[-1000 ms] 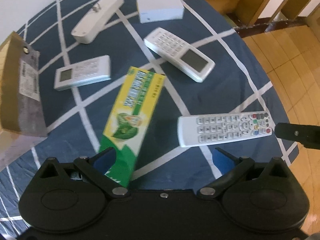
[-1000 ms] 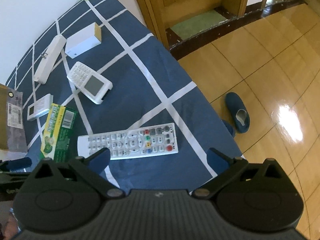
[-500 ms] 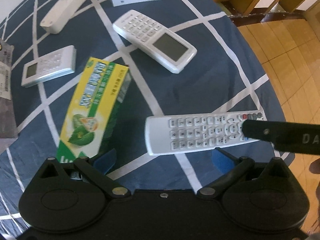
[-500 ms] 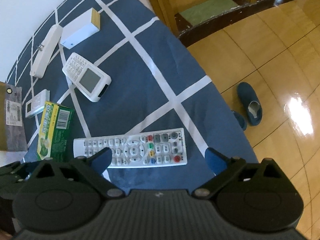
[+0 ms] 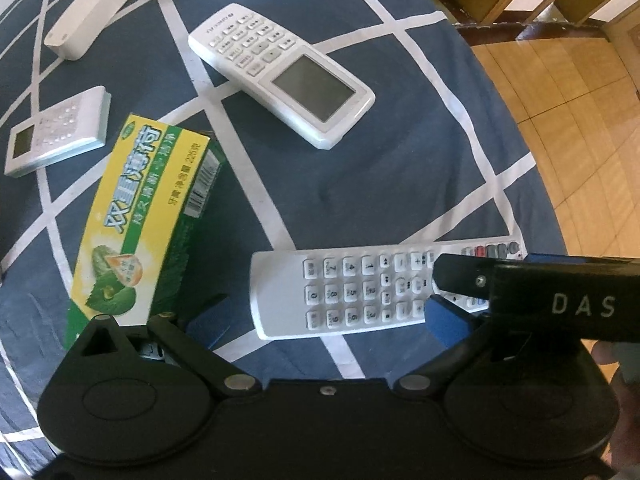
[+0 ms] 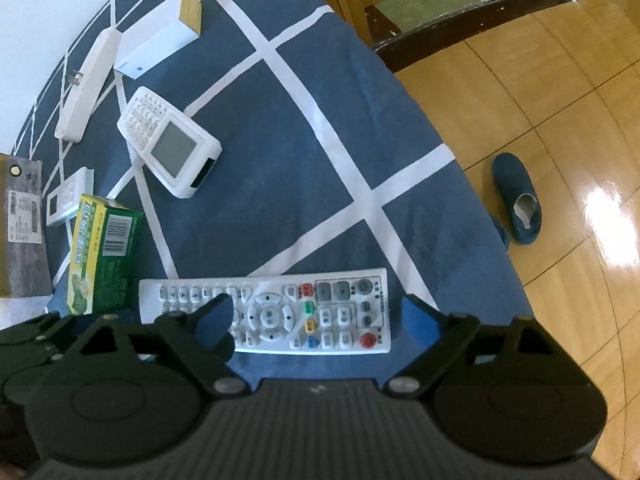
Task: Organize objects
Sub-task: 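Close the right gripper on the white TV remote and lift it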
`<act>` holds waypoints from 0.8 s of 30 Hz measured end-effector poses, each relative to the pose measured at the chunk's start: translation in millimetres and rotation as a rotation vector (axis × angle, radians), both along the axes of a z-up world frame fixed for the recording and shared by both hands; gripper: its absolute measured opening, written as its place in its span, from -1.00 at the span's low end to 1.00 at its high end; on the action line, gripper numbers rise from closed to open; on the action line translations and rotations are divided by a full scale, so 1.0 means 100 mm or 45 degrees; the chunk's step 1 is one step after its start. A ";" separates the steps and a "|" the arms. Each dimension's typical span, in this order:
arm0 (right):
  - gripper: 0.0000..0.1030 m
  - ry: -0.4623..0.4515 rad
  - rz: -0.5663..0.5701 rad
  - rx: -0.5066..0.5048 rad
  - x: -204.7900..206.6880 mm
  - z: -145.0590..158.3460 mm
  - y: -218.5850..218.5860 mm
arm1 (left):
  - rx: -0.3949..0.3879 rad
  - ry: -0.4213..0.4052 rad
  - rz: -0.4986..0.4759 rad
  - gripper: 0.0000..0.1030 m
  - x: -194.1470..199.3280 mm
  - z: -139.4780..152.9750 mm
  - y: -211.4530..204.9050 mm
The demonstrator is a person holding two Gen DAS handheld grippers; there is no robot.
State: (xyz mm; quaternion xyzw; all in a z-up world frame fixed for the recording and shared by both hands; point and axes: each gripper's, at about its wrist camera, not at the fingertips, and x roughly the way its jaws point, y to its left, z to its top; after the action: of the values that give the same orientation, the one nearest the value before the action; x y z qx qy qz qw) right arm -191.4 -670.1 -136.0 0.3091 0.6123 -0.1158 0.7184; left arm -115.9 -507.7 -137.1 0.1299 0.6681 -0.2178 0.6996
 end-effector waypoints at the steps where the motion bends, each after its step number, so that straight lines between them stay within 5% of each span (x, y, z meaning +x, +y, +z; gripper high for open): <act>1: 0.75 0.001 0.004 0.002 0.01 -0.01 0.00 | -0.004 0.004 0.001 1.00 0.01 0.00 0.00; 24: 0.64 0.021 0.039 -0.030 0.09 -0.03 0.07 | -0.024 0.047 -0.009 0.91 0.05 -0.05 -0.03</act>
State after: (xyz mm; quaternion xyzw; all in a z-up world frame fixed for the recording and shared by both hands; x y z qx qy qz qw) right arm -182.2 -663.2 -139.1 0.2902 0.6214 -0.1143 0.7187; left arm -111.3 -511.2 -141.7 0.1216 0.6784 -0.2288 0.6875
